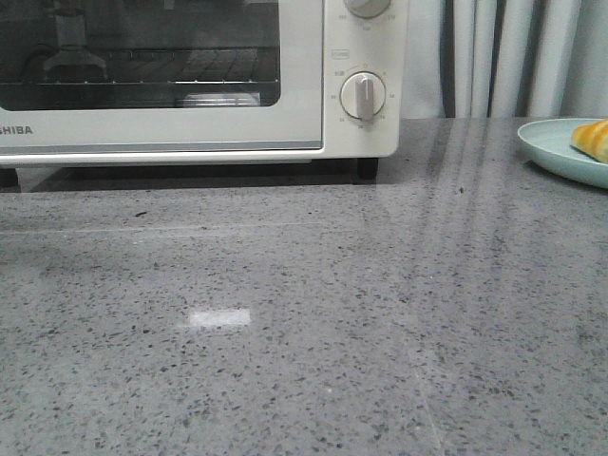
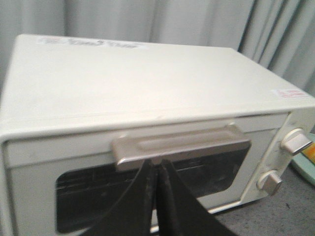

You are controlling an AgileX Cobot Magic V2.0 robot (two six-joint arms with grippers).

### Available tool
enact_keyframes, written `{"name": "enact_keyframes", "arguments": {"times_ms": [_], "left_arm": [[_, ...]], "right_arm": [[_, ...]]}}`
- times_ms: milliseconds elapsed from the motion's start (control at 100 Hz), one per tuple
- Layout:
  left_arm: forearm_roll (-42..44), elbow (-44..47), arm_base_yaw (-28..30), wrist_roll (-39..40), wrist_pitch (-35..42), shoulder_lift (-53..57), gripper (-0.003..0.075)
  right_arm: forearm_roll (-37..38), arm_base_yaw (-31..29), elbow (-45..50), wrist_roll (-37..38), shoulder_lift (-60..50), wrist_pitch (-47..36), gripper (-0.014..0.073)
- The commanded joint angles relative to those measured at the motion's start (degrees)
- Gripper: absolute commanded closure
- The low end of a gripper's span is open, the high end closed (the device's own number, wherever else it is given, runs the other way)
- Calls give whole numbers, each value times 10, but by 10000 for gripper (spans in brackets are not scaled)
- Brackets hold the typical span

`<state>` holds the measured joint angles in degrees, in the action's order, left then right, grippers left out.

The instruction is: Put bread in oven

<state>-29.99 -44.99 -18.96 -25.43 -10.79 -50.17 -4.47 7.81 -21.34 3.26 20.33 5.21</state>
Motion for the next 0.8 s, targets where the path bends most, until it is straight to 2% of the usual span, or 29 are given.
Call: {"name": "enact_keyframes", "arguments": {"times_ms": [0, 160, 480, 690, 790], "left_arm": [[-5, -55, -35, -8, 62, -40, 741], [-5, -99, -68, -8, 122, -121, 741], [-5, -109, -67, -8, 142, -218, 741], [-5, -109, -65, -8, 127, -232, 741], [9, -109, -65, -8, 66, -219, 741]], "right_arm": [[7, 1, -22, -3, 8, -52, 653], [7, 1, -22, -3, 8, -47, 653], [7, 1, -22, -3, 8, -42, 653], [7, 1, -22, -3, 8, -41, 653], [7, 1, -22, -3, 8, -38, 653]]}}
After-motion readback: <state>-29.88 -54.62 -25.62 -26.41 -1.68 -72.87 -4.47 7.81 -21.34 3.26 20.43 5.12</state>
